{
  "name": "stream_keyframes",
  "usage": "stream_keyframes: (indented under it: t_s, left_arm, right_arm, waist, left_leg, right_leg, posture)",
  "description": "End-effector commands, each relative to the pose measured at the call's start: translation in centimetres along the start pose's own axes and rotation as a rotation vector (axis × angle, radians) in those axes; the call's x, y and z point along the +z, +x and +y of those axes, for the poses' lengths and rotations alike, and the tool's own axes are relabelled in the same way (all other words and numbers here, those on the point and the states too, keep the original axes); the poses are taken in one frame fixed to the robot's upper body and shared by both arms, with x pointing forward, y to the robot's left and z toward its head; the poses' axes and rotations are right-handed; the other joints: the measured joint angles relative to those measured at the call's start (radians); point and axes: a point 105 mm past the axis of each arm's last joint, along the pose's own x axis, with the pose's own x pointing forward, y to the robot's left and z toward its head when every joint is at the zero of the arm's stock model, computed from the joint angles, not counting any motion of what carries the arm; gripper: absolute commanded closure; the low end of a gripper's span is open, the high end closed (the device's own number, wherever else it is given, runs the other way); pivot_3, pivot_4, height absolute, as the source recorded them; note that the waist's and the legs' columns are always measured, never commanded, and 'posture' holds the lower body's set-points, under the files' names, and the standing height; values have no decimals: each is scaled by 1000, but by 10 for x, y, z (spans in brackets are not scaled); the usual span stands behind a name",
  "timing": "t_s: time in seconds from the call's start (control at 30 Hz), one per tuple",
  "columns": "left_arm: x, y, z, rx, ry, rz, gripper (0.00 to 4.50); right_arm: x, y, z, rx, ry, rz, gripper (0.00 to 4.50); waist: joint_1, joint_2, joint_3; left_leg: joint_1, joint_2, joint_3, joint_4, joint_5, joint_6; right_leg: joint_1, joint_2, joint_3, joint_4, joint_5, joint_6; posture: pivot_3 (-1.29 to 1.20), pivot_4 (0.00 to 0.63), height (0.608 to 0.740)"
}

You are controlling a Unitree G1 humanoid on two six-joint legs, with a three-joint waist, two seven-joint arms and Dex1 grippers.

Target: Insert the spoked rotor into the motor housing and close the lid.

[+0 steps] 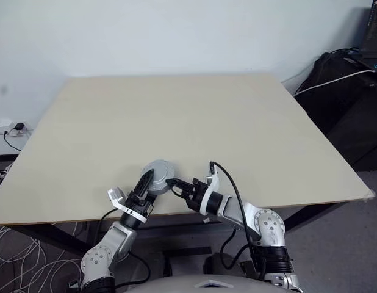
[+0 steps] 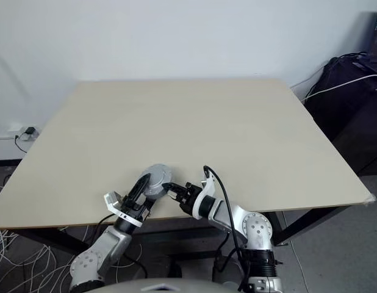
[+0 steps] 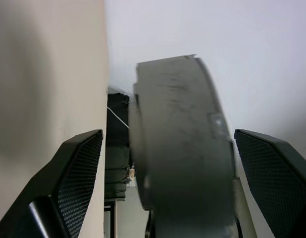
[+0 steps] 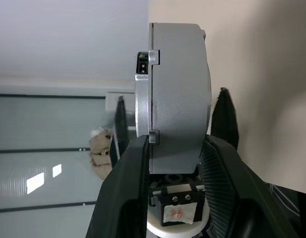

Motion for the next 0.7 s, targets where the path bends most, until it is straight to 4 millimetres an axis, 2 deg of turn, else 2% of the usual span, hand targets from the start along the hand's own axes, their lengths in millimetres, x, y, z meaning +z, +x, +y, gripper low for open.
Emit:
stream_keyframes:
  t_s: [0.03,0.17,0.2,0.5,0.57,0.7]
  left_arm:
    - [-10,12,-11,-77,-58,-7,935]
    - [-11,11,-11,-77,-60,-5,2260]
    - [-11,11,-11,-78,-60,-4,2377]
    - [-12,11,-13,-78,-57,-1,2377]
    - [-12,11,-13,-79,-57,-5,2377]
    - [-12,12,-16,-88,-50,-17,2381]
  right_arm:
    - [1,1,28,118,-38,5,3279]
    - [1,1,28,115,-37,6,3279]
    - [1,1,28,115,-38,6,3279]
    - [11,1,19,59,-62,-71,3279]
    - [12,1,18,56,-58,-78,2545]
    - [13,0,17,57,-58,-80,1372]
  waist:
    - [0,0,0]
    - [0,0,0]
    - [0,0,0]
    - [0,-1,0]
    - [1,-1,0]
    - [0,-1,-1]
  left_leg:
    - [0,0,0,0,0,0]
    - [0,0,0,1,0,0]
    - [0,0,0,1,0,0]
    - [0,0,0,2,0,0]
    - [0,0,0,2,0,0]
    - [0,0,0,2,0,0]
  right_leg:
    - [0,0,0,0,0,0]
    - [0,0,0,0,0,0]
    - [0,-1,0,0,0,0]
    - [0,1,0,1,0,0]
    - [0,1,0,1,1,1]
    - [1,2,0,1,1,1]
  posture:
    - [0,0,740]
    - [0,0,740]
    - [0,0,740]
    - [0,0,740]
    - [0,0,740]
    - [0,0,740]
